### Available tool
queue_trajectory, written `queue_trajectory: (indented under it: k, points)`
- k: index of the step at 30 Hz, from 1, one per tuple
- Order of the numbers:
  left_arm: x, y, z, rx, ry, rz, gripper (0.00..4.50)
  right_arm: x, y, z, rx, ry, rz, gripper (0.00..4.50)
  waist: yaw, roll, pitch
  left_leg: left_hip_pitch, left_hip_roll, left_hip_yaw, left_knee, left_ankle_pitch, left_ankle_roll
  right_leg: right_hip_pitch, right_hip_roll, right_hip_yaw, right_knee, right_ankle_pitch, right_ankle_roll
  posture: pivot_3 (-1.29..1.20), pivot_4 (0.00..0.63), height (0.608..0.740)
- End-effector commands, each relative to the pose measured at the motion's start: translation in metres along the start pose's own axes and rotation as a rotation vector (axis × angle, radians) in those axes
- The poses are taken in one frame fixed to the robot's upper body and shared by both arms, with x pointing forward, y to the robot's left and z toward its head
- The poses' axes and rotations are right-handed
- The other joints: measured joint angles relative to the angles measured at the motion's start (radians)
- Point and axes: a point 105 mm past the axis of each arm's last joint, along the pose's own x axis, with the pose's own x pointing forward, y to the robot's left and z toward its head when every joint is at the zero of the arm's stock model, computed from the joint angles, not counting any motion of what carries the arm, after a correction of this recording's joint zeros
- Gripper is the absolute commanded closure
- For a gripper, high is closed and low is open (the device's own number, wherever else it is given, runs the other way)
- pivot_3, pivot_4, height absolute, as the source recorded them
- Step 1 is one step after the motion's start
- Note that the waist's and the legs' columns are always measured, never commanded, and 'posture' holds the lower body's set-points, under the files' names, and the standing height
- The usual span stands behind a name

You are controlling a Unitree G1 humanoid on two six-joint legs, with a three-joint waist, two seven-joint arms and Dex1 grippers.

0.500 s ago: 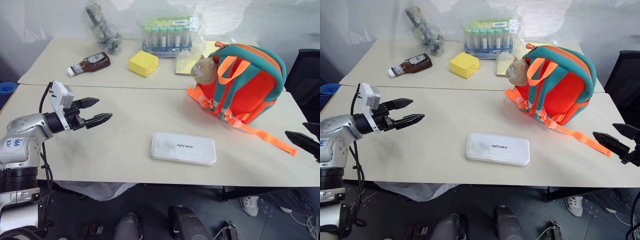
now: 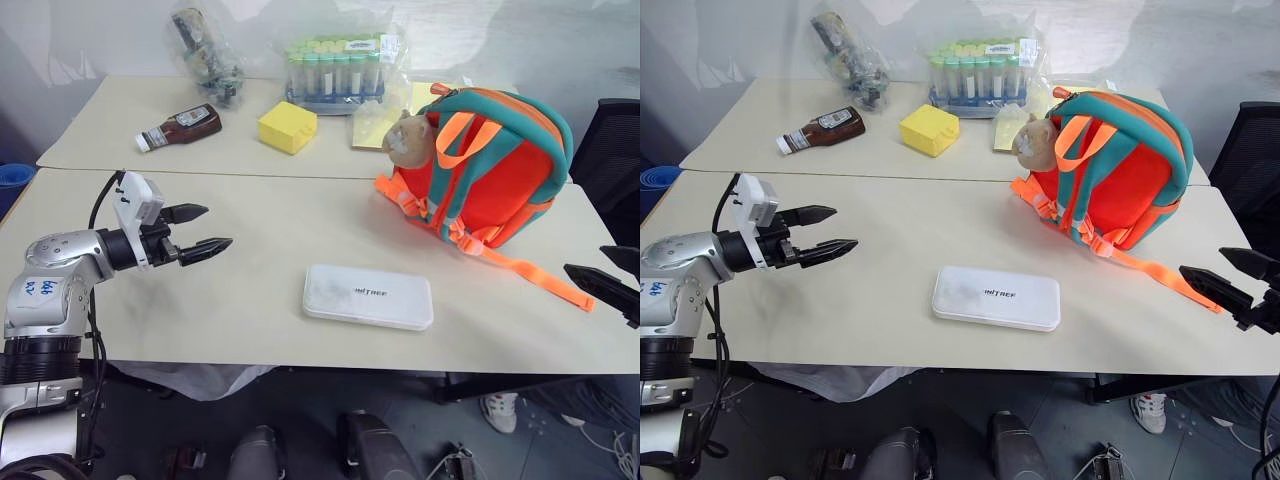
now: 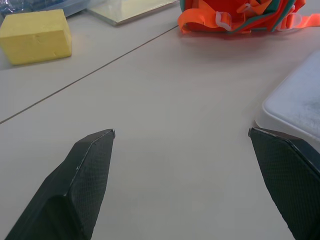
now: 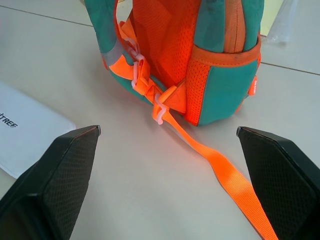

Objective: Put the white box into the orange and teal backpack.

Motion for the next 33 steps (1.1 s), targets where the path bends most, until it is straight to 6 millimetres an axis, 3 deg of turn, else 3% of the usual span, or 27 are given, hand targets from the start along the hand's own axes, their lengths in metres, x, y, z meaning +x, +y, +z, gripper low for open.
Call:
queue_trajectory:
  k: [1,3,6,12,17,19,24,33]
  points:
    - [0.006,-0.010,0.007,0.081,0.016,-0.045,0.00,0.007,0.016,0.002,-0.161,0.059,0.057,0.03,0.001,0.000,0.000,0.000,0.000,0.000,0.000,0.000,0.000,0.000,0.000,0.000,0.000,0.000,0.000,0.00,0.150,0.740]
    - [0.013,-0.020,0.002,0.105,0.042,-0.092,0.00,0.015,0.029,-0.003,-0.223,0.107,0.129,0.03,-0.002,0.000,0.000,0.000,0.000,0.000,0.000,0.000,0.000,0.000,0.000,0.000,0.000,0.000,0.000,0.00,0.150,0.740]
    - [0.023,-0.035,-0.013,0.167,0.113,-0.171,0.60,0.026,0.050,-0.012,-0.277,0.162,0.255,0.63,-0.001,0.000,0.000,0.000,0.000,0.000,0.001,0.000,0.000,0.000,0.000,0.000,0.001,0.000,0.000,0.00,0.150,0.740]
    - [0.048,-0.062,-0.039,0.239,0.193,-0.326,2.43,0.056,0.081,-0.032,-0.335,0.241,0.418,2.63,0.000,0.000,0.000,0.000,0.000,0.000,0.002,0.000,0.000,0.000,0.000,0.000,0.001,0.000,0.000,0.00,0.150,0.740]
    - [0.069,-0.075,-0.040,0.273,0.174,-0.389,4.06,0.073,0.090,-0.047,-0.323,0.268,0.475,4.42,0.003,0.000,0.000,-0.001,0.000,0.000,0.006,0.000,0.001,0.000,0.000,0.000,0.003,0.000,0.000,0.00,0.150,0.740]
    - [0.073,-0.083,-0.041,0.284,0.176,-0.435,4.47,0.083,0.089,-0.054,-0.321,0.282,0.458,4.50,0.003,0.000,0.000,-0.001,0.000,-0.001,0.006,0.000,0.001,0.000,0.000,0.000,0.003,0.000,0.000,0.00,0.150,0.740]
    - [0.079,-0.090,-0.040,0.280,0.194,-0.464,4.47,0.100,0.081,-0.067,-0.338,0.320,0.385,4.50,0.001,0.000,0.000,-0.002,0.000,0.000,0.009,-0.001,0.002,-0.001,0.000,0.001,0.005,0.000,0.000,0.00,0.150,0.740]
    - [0.092,-0.109,-0.033,0.242,0.145,-0.516,4.47,0.116,0.094,-0.067,-0.319,0.287,0.401,4.50,0.002,0.000,0.000,-0.002,0.001,0.000,0.011,-0.001,0.002,-0.001,0.001,0.000,0.007,0.000,0.000,0.00,0.150,0.740]
